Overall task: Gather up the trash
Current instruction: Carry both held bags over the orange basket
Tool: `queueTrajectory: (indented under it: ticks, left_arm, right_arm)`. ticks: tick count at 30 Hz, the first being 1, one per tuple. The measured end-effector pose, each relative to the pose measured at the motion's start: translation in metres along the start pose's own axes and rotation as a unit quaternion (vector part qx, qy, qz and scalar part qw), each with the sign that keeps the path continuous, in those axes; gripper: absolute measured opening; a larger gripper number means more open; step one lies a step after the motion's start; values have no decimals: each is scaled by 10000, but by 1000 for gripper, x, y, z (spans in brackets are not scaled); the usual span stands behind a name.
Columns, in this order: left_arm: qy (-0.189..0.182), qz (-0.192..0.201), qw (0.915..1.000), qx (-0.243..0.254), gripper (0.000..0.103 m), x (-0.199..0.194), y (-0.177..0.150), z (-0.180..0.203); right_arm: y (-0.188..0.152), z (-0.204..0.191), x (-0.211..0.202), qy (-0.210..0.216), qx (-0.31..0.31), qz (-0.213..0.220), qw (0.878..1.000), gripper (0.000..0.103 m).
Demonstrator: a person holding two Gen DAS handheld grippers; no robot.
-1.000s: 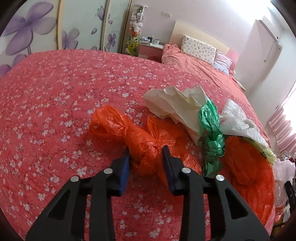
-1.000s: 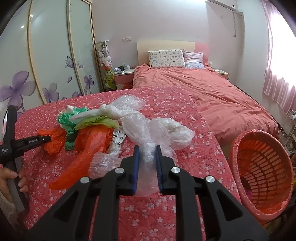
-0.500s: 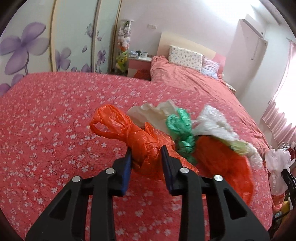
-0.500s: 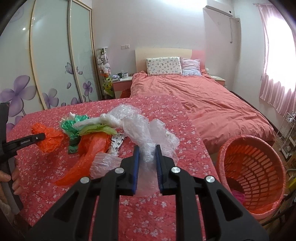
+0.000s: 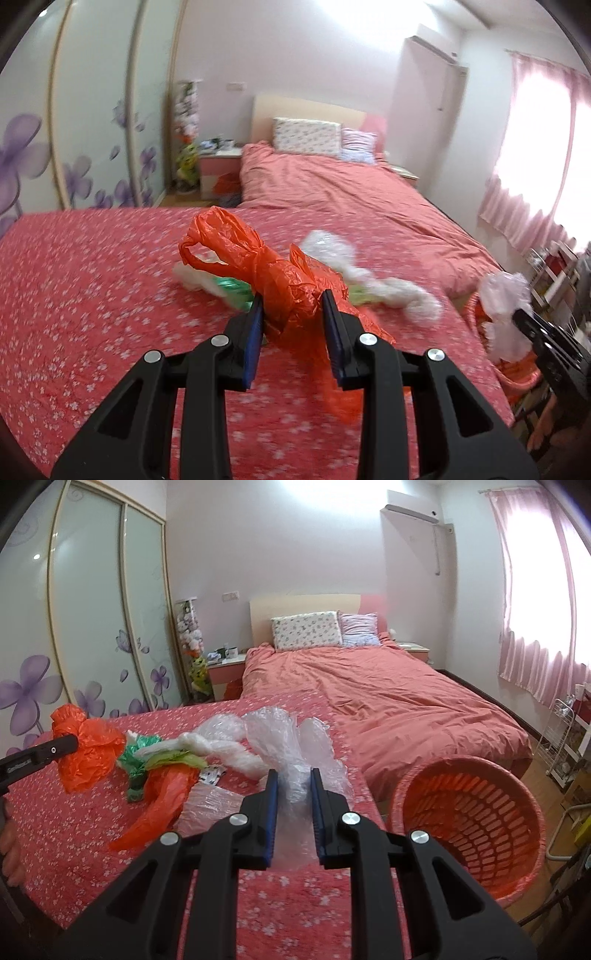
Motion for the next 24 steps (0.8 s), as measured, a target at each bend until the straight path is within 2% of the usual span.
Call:
queueTrajectory:
  ticks: [10, 24]
  left_arm:
    - [-711, 283, 9956, 547, 31, -3, 18, 74]
    - [-1638, 188, 9815, 972, 31, 30, 20, 171]
  right_arm:
    - [13, 44, -21, -318, 261, 315, 9987, 18]
    - [26, 134, -37, -964, 791, 592, 9904, 18]
Point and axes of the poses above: each gripper's, at about its wrist camera, not at the fingertips, and x roughly the way its jaws point, z to its right, y to its top, the point moved 7 cm from there along x, roughly the way its jaws point, and after that the axes turned 15 degrees about x, right-handed, at the moved point
